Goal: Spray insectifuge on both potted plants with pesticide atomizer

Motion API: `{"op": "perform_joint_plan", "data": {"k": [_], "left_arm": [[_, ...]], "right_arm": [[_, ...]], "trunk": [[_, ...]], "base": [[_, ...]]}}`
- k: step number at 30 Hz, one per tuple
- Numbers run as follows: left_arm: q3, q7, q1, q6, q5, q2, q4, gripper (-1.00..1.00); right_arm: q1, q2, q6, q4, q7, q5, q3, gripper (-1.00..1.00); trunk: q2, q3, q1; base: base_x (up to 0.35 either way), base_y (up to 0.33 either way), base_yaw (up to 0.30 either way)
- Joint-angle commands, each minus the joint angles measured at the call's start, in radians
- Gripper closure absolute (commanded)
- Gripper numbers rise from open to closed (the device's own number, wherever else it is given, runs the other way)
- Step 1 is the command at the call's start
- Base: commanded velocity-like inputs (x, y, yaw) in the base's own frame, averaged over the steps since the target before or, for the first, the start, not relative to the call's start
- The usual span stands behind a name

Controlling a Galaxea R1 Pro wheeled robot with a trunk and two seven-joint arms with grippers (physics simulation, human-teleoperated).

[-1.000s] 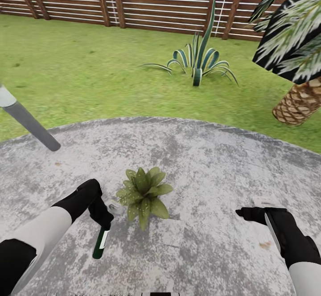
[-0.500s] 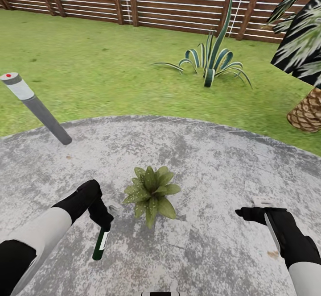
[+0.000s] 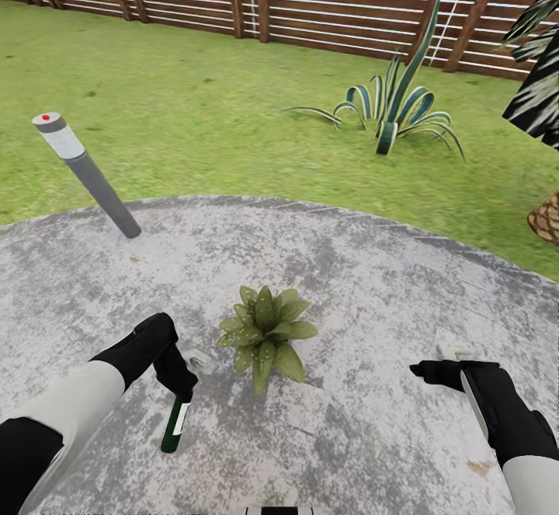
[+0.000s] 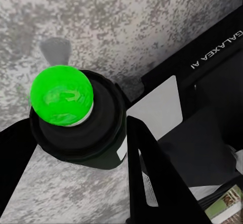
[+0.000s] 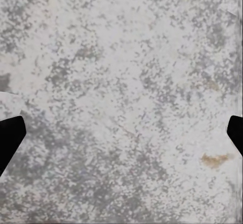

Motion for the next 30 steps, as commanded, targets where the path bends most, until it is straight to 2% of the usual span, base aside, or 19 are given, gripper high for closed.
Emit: {"op": "perform_joint_plan", "data": {"k": [1, 11, 25, 30], "left_arm": [[-0.003, -0.010, -0.001, 0.007, -0.009, 0.001, -0.002, 1.00], [-0.001, -0.010, -0.001, 0.007, -0.009, 0.001, -0.002, 1.00], [0.002, -0.010, -0.001, 0.007, -0.009, 0.001, -0.002, 1.00], [0.003, -0.010, -0.001, 0.007, -0.009, 0.001, -0.002, 1.00]], "right_arm": [[0.000, 0.000, 0.003, -0.001, 0.009, 0.011, -0.002, -1.00], [0.000, -0.001, 0.002, -0.001, 0.009, 0.010, -0.003, -1.00], [0.000, -0.001, 0.002, -0.001, 0.009, 0.011, -0.003, -1.00], [0.000, -0.001, 0.002, -0.001, 0.009, 0.011, -0.003, -1.00]], "trunk": [[0.000, -0.001, 0.000], [0.000, -0.001, 0.000], [0.000, -0.008, 0.000], [0.000, -0.011, 0.000]], "base": [[0.000, -0.317, 0.040], [0.000, -0.318, 0.020], [0.000, -0.288, 0.252], [0.116, -0.237, 0.266]]}}
